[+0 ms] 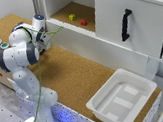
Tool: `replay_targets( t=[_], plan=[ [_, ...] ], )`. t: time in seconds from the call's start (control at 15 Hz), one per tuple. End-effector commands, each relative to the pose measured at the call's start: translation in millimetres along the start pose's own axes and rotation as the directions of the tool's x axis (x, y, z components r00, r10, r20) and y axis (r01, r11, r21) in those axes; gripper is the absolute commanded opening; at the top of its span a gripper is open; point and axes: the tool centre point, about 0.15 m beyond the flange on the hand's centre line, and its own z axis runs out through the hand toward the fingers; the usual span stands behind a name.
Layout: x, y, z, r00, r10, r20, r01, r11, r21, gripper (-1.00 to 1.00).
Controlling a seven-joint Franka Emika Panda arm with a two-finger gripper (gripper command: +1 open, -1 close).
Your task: Grasp the drawer handle, then open it
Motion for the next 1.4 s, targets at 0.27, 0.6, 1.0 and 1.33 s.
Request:
replay_targets(
  t=[0.27,0.6,1.0,1.33],
  plan=[
    [-16,-5,26,0.998,0.047,-0.033,-0.044,0.995,0.090,-1.00],
    [-15,1,23,0.998,0.053,-0.039,-0.049,0.994,0.093,-1.00],
    [-17,39,22,0.991,0.120,-0.055,-0.112,0.985,0.128,-1.00],
    [-17,87,11,0.988,0.144,-0.051,-0.136,0.982,0.129,-1.00]
  ],
)
